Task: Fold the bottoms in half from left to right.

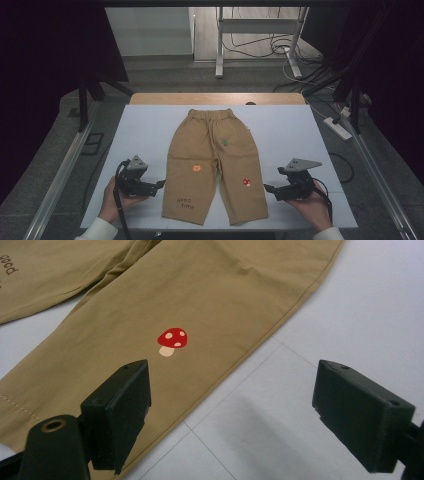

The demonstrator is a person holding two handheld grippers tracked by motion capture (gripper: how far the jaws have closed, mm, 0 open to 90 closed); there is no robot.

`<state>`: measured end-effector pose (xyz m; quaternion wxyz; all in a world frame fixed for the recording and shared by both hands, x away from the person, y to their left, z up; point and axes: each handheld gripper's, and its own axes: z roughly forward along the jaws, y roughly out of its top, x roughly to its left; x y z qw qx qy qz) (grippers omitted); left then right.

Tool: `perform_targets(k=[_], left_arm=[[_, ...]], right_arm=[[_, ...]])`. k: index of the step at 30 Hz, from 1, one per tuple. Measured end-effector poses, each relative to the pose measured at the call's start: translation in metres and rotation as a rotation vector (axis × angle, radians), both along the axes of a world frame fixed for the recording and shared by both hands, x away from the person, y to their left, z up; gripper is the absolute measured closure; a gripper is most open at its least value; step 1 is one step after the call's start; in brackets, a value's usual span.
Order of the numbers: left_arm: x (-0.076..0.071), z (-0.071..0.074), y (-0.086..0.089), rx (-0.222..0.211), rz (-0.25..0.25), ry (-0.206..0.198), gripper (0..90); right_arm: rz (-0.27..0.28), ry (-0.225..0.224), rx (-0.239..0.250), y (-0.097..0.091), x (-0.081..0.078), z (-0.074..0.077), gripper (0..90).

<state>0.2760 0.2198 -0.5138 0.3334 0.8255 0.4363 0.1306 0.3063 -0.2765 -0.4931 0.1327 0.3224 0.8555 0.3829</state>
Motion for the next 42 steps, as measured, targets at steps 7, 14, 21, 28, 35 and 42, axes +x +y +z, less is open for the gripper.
perform_targets(k=[7,14,21,28,35,42], left_arm=[[0.001,0.002,-0.001,-0.007,0.007,-0.004,10.7],[0.001,0.0,-0.003,0.006,-0.002,0.0,10.7],[0.001,0.001,-0.004,0.009,-0.011,-0.006,10.8],[0.006,0.0,-0.003,0.003,-0.005,0.0,10.7],[0.009,0.0,-0.006,0.005,-0.017,0.005,10.6],[0.012,-0.001,-0.007,0.01,-0.019,0.011,10.7]], right_arm=[[0.006,0.009,0.002,0.001,-0.001,-0.002,16.2],[0.012,0.004,0.0,0.003,0.0,0.0,16.2],[0.022,0.004,-0.009,0.007,-0.001,-0.002,16.3],[0.031,0.01,-0.018,0.013,-0.002,-0.003,16.2],[0.043,0.013,-0.015,0.02,-0.002,-0.004,16.2],[0.064,0.025,-0.001,0.027,-0.003,-0.005,16.2]])
